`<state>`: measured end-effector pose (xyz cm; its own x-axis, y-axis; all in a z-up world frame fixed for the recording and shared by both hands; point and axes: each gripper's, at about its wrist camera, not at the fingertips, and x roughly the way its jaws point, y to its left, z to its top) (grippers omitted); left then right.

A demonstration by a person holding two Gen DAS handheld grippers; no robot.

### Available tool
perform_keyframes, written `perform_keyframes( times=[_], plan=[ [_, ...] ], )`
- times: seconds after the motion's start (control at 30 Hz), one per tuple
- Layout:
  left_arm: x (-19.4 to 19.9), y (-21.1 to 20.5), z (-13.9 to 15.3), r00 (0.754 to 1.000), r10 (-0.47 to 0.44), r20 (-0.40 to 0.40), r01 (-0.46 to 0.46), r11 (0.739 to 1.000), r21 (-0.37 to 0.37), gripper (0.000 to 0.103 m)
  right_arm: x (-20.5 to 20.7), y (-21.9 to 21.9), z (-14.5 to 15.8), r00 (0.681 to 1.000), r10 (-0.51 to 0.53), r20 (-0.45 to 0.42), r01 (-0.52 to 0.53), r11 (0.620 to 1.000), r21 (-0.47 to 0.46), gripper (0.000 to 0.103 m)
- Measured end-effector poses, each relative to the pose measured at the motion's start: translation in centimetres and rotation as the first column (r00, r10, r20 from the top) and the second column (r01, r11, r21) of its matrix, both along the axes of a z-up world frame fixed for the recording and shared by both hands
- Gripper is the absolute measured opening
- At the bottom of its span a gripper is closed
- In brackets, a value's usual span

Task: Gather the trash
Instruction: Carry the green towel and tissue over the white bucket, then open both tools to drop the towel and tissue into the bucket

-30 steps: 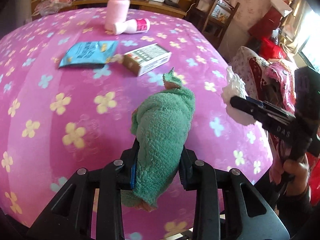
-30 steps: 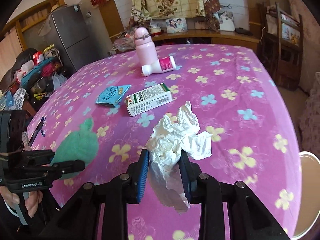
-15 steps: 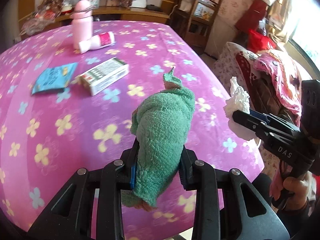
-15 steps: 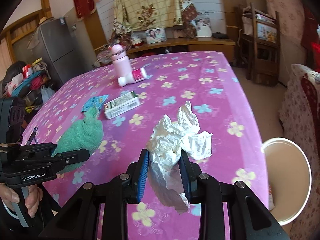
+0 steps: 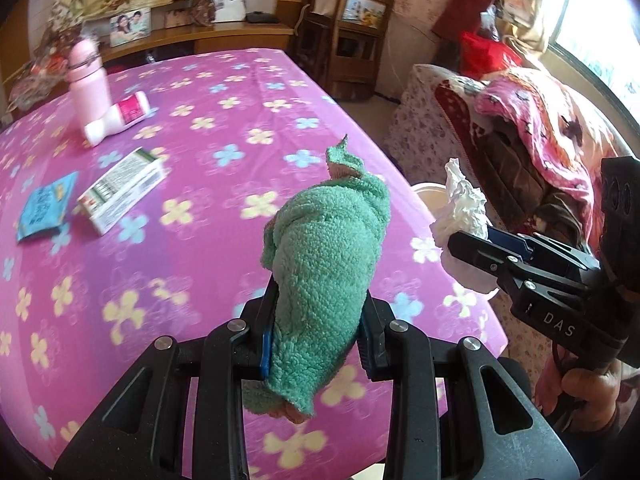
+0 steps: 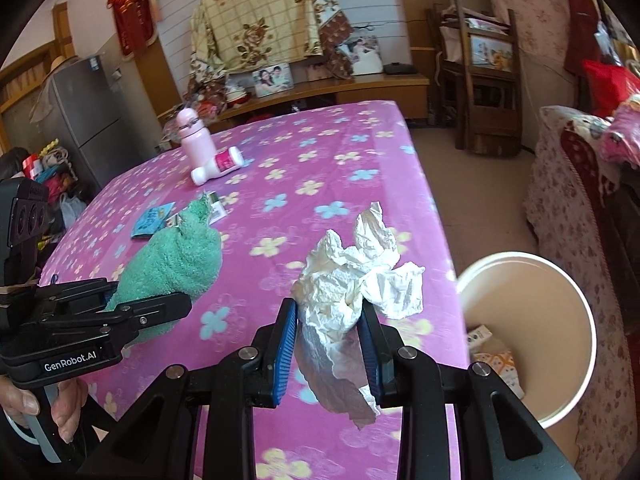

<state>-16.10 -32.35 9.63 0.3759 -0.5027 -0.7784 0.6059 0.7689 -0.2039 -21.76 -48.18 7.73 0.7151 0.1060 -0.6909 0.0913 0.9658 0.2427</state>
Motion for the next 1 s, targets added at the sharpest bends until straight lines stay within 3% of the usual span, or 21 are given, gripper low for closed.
perform_keyframes(
  times=[0.4,1.0],
  plan=[
    [-0.7,-8.4,-0.2,0.990,-0.134,-0.048,0.132,0.991,-0.037,0.030,-2.8,-7.4,-1.5,0.986,-0.163,-0.038,0.163,0.986,0.012,0.029],
    [0.0,-17.0,-2.4,0.974,-0.204,-0.101,0.202,0.979,-0.033,0.030,-4.6,-15.2,-5.2,0.938,-0.324,-0.121,0.332,0.942,0.044,0.029]
  ],
)
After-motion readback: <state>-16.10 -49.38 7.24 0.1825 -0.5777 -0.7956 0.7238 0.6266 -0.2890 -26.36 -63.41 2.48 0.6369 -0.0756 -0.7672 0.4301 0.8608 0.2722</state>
